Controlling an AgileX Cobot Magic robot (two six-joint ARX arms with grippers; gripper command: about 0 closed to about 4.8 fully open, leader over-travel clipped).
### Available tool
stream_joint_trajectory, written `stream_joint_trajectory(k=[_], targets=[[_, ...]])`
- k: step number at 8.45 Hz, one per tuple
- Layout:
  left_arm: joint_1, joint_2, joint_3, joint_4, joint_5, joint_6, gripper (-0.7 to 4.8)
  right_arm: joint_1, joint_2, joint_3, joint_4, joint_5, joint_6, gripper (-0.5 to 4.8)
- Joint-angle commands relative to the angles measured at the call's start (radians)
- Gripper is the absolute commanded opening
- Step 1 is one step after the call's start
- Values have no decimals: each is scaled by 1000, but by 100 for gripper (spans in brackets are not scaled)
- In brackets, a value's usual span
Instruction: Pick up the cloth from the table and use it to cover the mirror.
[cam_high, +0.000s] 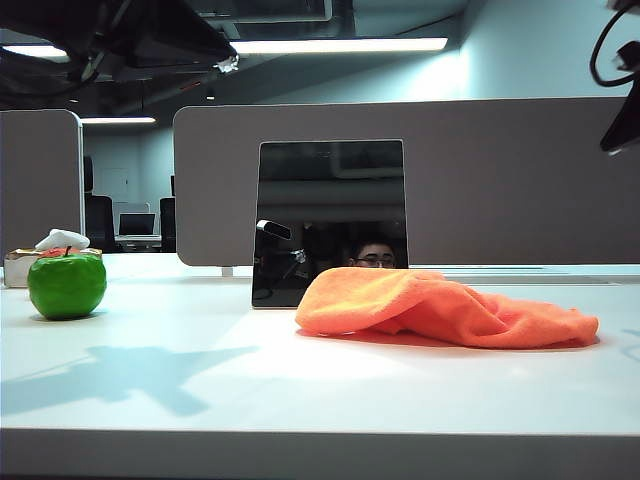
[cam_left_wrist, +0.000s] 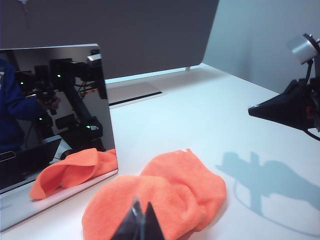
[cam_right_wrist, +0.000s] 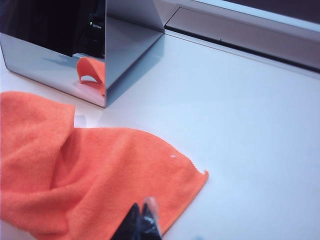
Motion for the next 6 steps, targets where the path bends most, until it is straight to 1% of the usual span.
stream_joint_trajectory(k=[1, 2, 3, 4, 5, 6], targets=[[-1, 64, 4, 21, -23, 21, 56, 0, 18, 11, 54, -66, 113, 54], [0, 127, 4, 20, -23, 41, 58, 0, 18, 11, 53, -66, 151, 119], [-1, 168, 4, 18, -23, 77, 106, 0, 18, 11, 53, -91, 172, 146], [0, 196, 4, 18, -22, 98, 125, 0, 18, 11, 43, -91, 171, 165], [0, 209, 4, 10, -23, 184, 126, 0, 19, 11, 34, -87, 159, 204], [0, 209, 4, 11, -23, 184, 165, 0, 19, 11, -1, -83, 84, 215]])
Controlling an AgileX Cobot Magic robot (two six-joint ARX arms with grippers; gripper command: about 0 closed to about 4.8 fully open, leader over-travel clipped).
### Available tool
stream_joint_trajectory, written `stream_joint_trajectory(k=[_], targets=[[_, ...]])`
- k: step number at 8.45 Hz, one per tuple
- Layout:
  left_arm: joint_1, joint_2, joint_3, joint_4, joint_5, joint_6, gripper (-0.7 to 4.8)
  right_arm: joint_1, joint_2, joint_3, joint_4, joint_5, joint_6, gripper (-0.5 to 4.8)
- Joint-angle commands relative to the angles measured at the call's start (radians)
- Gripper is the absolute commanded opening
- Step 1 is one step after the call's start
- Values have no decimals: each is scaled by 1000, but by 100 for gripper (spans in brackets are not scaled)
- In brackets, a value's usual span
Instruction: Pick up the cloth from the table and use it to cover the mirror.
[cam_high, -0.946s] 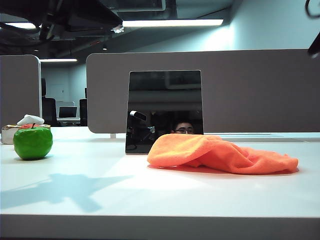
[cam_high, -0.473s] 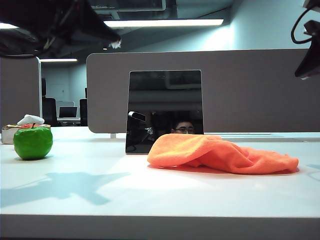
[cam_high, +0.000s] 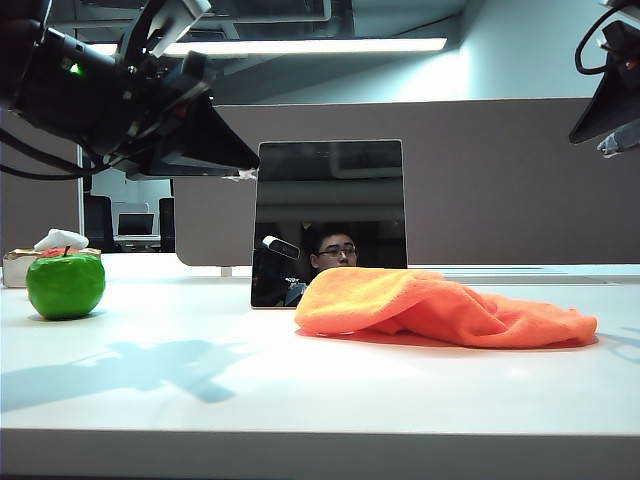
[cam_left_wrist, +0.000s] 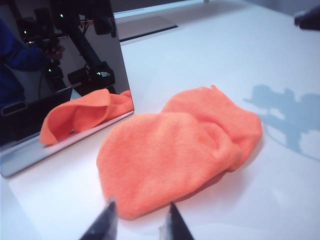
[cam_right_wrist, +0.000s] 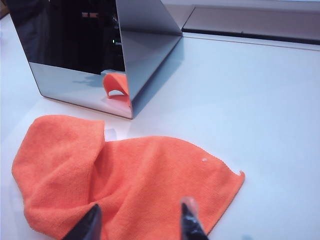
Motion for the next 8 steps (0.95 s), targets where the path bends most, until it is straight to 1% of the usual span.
stream_joint_trajectory(k=[1, 2, 3, 4, 5, 6, 7, 8], targets=[[0, -3, 3, 15, 3, 34, 165, 1, -4, 5, -68, 3, -162, 223], [0, -3, 3, 14, 3, 34, 165, 2, -3, 5, -176, 51, -377, 276], [0, -3, 3, 14, 22, 42, 176, 2, 6, 5, -190, 50, -471, 285], [0, 4, 3, 13, 47, 86, 251, 3, 7, 5, -193, 47, -471, 285], [-1, 100, 18, 58, 69, 105, 286, 20, 7, 5, -208, 12, -471, 285], [0, 123, 28, 80, 78, 105, 286, 27, 7, 5, -215, 14, -472, 285], [0, 205, 108, 112, 85, 124, 286, 31, 7, 5, -251, -26, -472, 285], [0, 301, 198, 111, 85, 134, 286, 66, 7, 5, -280, -31, -472, 285]])
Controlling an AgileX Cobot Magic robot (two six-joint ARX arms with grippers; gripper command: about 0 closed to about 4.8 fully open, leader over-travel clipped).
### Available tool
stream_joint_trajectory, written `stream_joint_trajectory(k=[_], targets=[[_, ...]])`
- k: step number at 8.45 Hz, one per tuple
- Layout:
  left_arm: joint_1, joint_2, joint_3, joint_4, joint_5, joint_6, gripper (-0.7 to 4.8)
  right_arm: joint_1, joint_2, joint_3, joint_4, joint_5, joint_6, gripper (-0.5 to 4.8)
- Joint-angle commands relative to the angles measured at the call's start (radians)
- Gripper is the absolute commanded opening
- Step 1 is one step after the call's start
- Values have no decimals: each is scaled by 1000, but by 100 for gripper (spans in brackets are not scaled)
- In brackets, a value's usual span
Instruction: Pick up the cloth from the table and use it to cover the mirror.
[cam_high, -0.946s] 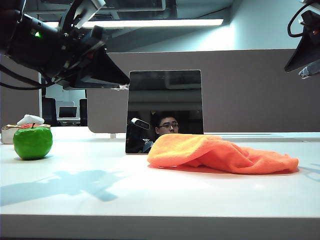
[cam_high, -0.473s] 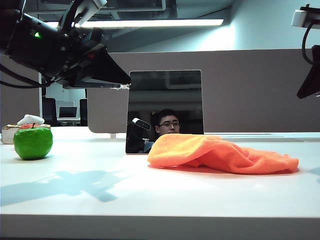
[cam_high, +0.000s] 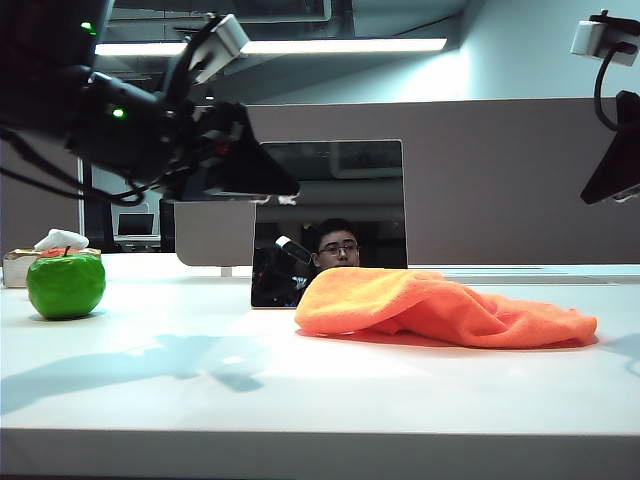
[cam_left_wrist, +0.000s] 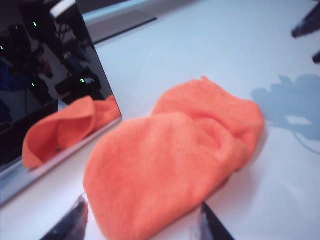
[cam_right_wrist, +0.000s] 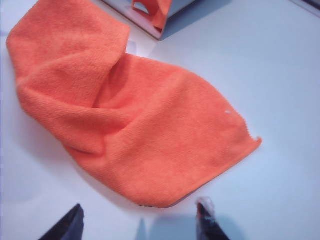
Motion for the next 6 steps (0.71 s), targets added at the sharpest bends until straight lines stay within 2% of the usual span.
stream_joint_trajectory(k=[1, 3, 4, 6], targets=[[0, 147, 116, 18, 8, 61, 281, 63, -2, 4, -37, -28, -2, 285], [0, 179, 120, 19, 8, 79, 278, 74, -2, 4, -35, -34, -2, 285], [0, 201, 122, 32, 7, 124, 277, 74, -2, 5, -37, -48, -2, 285], [0, 311, 240, 32, 8, 122, 275, 74, -2, 5, -61, -53, -2, 285]])
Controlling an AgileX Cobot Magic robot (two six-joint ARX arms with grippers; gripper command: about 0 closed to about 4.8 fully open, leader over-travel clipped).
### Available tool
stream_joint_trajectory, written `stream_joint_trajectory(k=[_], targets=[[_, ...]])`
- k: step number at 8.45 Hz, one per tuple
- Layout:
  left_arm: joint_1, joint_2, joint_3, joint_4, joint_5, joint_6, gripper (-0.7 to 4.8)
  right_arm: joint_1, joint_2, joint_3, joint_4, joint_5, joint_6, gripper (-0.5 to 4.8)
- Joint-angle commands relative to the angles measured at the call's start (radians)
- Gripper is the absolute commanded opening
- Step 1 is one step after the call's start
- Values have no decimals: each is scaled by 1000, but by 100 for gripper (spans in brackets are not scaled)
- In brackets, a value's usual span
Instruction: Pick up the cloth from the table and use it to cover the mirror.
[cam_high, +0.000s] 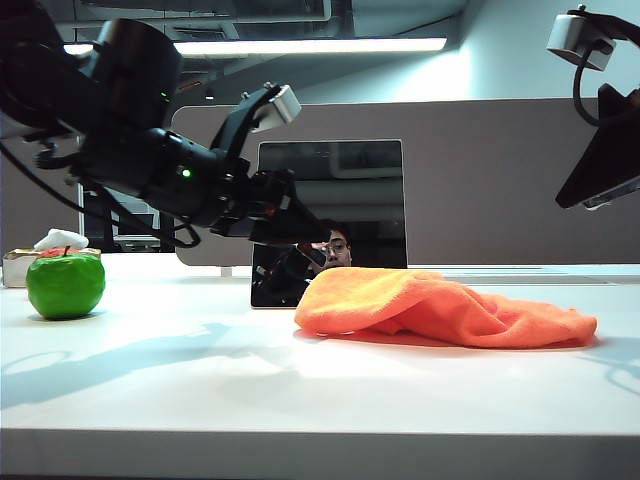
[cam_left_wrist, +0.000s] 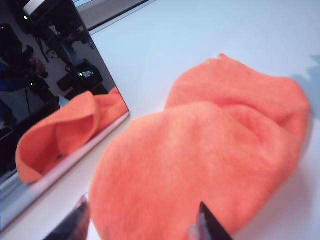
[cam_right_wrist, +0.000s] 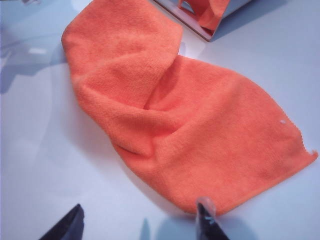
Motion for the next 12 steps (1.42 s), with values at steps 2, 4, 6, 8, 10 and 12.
stream_joint_trajectory(k=[2, 4, 6, 8, 10, 12], targets=[[1, 93, 109, -5, 1, 5, 252, 2, -2, 5, -12, -32, 0, 284], [15, 137, 113, -3, -1, 5, 238, 2, -2, 5, -12, -34, 0, 284], [38, 141, 116, 8, -3, 9, 238, 2, -2, 5, -12, -43, 0, 284], [45, 163, 153, 18, 8, 9, 237, 2, -2, 5, -12, -61, 2, 284], [50, 192, 194, -12, 45, 12, 237, 2, -2, 5, -12, -72, 3, 284], [50, 223, 194, -11, 46, 12, 237, 2, -2, 5, -12, -72, 3, 284]])
